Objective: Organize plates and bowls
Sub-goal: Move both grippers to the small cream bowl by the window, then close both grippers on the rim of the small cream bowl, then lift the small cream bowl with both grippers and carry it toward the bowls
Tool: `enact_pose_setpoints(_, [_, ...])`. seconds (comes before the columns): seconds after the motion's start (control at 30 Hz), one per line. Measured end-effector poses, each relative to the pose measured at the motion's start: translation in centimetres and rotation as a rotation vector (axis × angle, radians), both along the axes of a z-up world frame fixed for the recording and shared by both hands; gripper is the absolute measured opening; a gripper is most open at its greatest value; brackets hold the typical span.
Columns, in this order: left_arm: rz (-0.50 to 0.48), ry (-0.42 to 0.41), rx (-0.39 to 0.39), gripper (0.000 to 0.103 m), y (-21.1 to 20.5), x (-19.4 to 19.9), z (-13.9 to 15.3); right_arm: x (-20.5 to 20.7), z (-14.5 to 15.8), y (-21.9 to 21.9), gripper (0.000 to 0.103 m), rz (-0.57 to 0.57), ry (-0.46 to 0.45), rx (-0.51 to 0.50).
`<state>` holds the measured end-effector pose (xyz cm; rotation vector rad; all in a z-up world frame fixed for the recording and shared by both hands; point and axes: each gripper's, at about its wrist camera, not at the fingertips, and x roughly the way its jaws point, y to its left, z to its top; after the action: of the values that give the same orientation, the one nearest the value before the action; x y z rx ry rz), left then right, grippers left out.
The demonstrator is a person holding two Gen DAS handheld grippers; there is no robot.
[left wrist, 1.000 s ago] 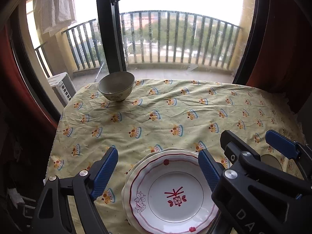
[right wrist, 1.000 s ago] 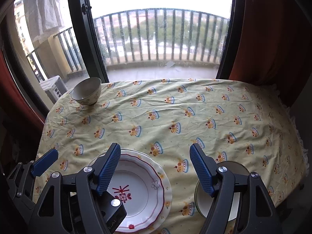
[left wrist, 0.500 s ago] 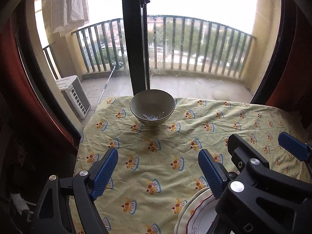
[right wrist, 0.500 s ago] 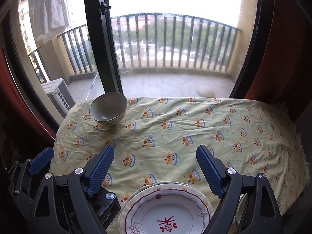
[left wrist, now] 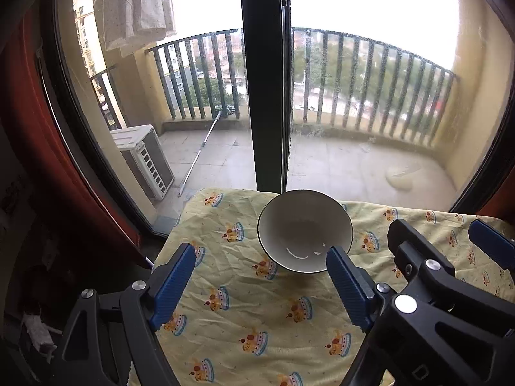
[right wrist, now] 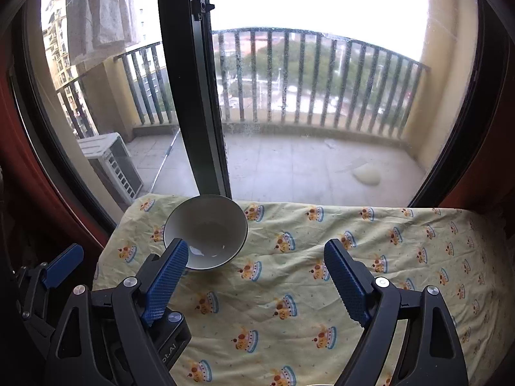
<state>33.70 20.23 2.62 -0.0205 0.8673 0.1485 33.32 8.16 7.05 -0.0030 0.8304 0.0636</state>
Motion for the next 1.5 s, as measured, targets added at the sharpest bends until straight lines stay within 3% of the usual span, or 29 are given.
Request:
enact_pose_setpoints(0.33, [0.046, -0.018, 0.068, 0.081, 0.1, 4.0, -2.8, 5.6, -3.7, 0.3, 0.089, 0.013, 0.023, 0.043])
enact_pose_setpoints(0.5, [0.048, 0.007, 0.060, 0.072, 0.2, 6.1, -4.8, 7.6, -5.9, 0.8, 0.088, 0.015, 0.026, 0.050])
enact_pose_setpoints(0.6, [0.049, 0.028, 0.051, 0.053, 0.5, 7.3, -6.3, 9.0, -7.5, 1.2, 0.081, 0.013, 0.044, 0.057])
enact_pose_setpoints(0.67, [0.063, 0.030, 0.056, 0.042, 0.6, 7.9, -7.1, 9.8, -8.5, 1.7, 0.064, 0.014, 0.061, 0.050])
enact_pose_setpoints(0.8, [0.058, 0.052, 0.035, 0.040, 0.8, 8.8, -8.4, 11.1, -10.1, 2.1, 0.052, 0.007, 0.090, 0.042])
enact_pose_setpoints(0.93, [0.054, 0.068, 0.027, 0.031, 0.6, 9.1, -9.0, 11.8, -11.1, 2.2, 0.044, 0.003, 0.111, 0.046])
enact_pose_setpoints(1.07, [0.051, 0.085, 0.021, 0.024, 0.4, 9.2, -9.4, 12.3, -11.9, 2.0, 0.030, 0.002, 0.138, 0.050])
enact_pose_setpoints(1.23, [0.051, 0.109, -0.035, 0.019, 0.6, 9.1, -9.6, 12.5, -12.4, 1.8, 0.019, 0.031, 0.155, 0.091])
enact_pose_setpoints(1.5, [0.054, 0.121, -0.044, 0.018, 0.4, 8.8, -8.8, 12.3, -12.1, 1.7, 0.019, 0.032, 0.166, 0.088])
